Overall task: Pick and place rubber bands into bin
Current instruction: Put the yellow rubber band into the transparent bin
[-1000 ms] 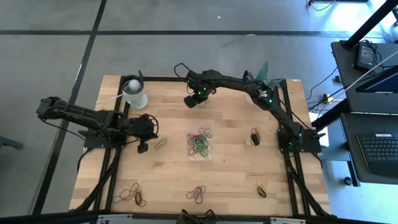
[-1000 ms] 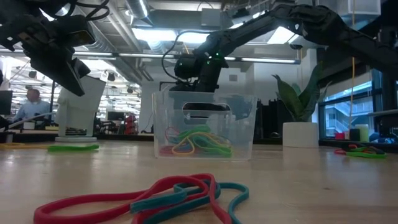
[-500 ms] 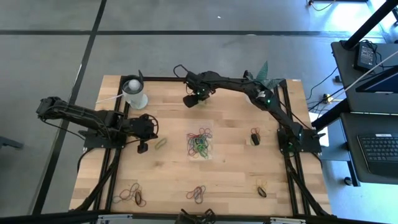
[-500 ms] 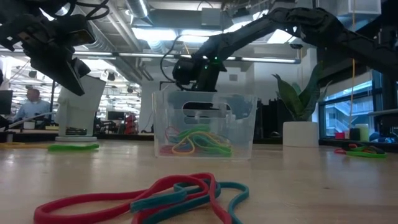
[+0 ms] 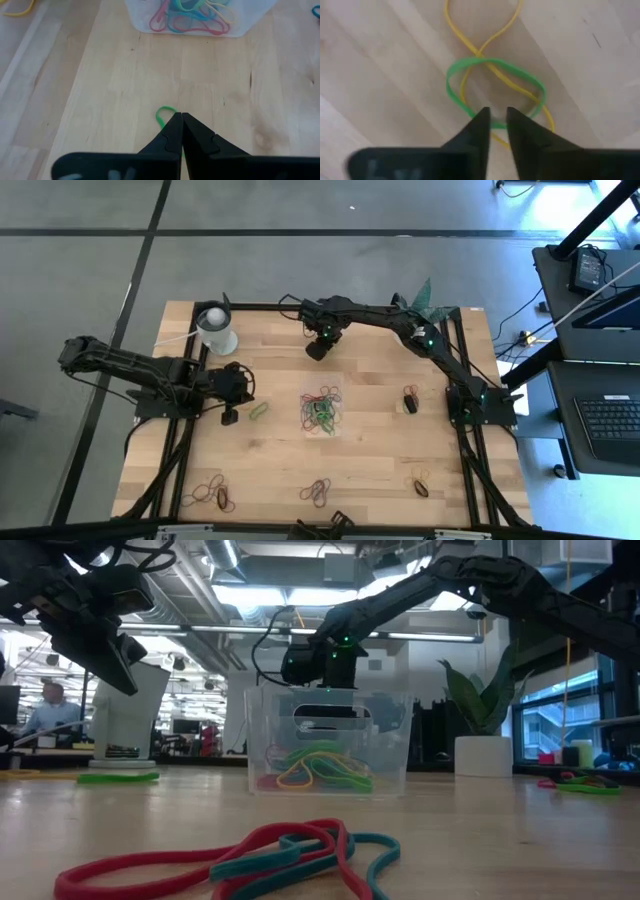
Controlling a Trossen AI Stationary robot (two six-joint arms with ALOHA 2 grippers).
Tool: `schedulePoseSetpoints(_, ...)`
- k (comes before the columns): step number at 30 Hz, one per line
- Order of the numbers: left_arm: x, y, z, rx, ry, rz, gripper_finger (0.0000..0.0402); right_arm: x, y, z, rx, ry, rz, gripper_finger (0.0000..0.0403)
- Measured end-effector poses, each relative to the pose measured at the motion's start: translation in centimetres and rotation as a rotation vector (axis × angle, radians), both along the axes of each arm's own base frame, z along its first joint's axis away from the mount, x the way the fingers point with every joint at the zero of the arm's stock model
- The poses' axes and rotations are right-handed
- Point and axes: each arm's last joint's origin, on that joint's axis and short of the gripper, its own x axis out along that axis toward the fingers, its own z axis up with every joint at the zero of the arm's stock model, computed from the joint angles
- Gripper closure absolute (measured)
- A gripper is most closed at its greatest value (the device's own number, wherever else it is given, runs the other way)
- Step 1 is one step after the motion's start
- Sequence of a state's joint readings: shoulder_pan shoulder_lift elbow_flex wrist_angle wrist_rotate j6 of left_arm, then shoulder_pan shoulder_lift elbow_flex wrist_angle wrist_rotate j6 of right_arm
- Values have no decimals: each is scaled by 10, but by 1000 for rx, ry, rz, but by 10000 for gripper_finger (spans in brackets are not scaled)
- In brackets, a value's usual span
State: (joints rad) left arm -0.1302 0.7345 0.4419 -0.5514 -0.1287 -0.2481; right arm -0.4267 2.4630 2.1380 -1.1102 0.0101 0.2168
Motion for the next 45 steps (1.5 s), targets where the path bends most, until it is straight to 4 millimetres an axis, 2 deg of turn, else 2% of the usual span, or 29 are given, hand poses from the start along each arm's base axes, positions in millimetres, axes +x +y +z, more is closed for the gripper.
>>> schedulePoseSetpoints(3,0,1,0,0,0,6,400,-1,1,0,-1,17,58,392)
schedulePoseSetpoints(13,0,1,0,-6,0,5,400,-18,1,3,66,160,174,396)
schedulePoseSetpoints(19,0,1,0,-13,0,13,400,-14,-8,20,24,102,265,394)
schedulePoseSetpoints(24,0,1,0,-36,-1,28,400,-15,-11,29,8,103,419,365)
schedulePoseSetpoints(33,0,1,0,-51,-2,39,400,-18,-9,26,8,137,730,257)
schedulePoseSetpoints(36,0,1,0,-69,-3,59,400,-17,-10,25,-12,135,892,232)
schedulePoseSetpoints(40,0,1,0,-116,-6,113,400,-18,-14,19,-36,123,1098,221)
schedulePoseSetpoints(45,0,1,0,-159,-9,162,400,-23,-11,-2,7,156,1166,238)
